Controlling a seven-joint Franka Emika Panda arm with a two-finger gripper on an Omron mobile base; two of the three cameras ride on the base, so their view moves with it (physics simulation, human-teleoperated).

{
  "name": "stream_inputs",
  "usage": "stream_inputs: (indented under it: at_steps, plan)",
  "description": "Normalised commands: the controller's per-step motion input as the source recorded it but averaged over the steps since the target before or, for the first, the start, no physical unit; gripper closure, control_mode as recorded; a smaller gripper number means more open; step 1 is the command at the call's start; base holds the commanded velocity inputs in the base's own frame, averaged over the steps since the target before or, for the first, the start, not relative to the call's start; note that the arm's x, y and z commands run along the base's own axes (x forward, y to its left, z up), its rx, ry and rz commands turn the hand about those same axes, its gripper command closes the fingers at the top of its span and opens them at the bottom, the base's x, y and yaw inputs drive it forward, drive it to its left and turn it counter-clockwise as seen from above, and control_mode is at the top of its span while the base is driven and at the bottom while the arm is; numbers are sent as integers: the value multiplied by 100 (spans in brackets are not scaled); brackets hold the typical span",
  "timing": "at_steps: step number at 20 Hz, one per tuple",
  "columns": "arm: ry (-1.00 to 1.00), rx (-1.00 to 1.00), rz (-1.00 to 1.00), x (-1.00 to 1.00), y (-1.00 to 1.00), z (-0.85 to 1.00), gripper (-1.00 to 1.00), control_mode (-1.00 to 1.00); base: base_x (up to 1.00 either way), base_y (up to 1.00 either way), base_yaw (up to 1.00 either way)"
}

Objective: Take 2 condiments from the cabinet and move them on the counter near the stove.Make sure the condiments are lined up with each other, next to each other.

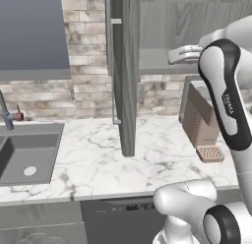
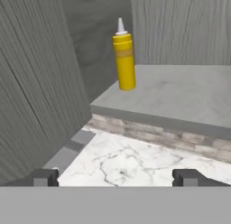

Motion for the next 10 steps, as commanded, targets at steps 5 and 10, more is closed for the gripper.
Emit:
stream_inputs:
  at_steps: [5, 10]
  plan:
    - [0, 6, 3, 37, 1, 0, -100, -100, 0, 0, 0]
    - [-3, 1, 3, 33, 9, 0, -100, -100, 0, 0, 0]
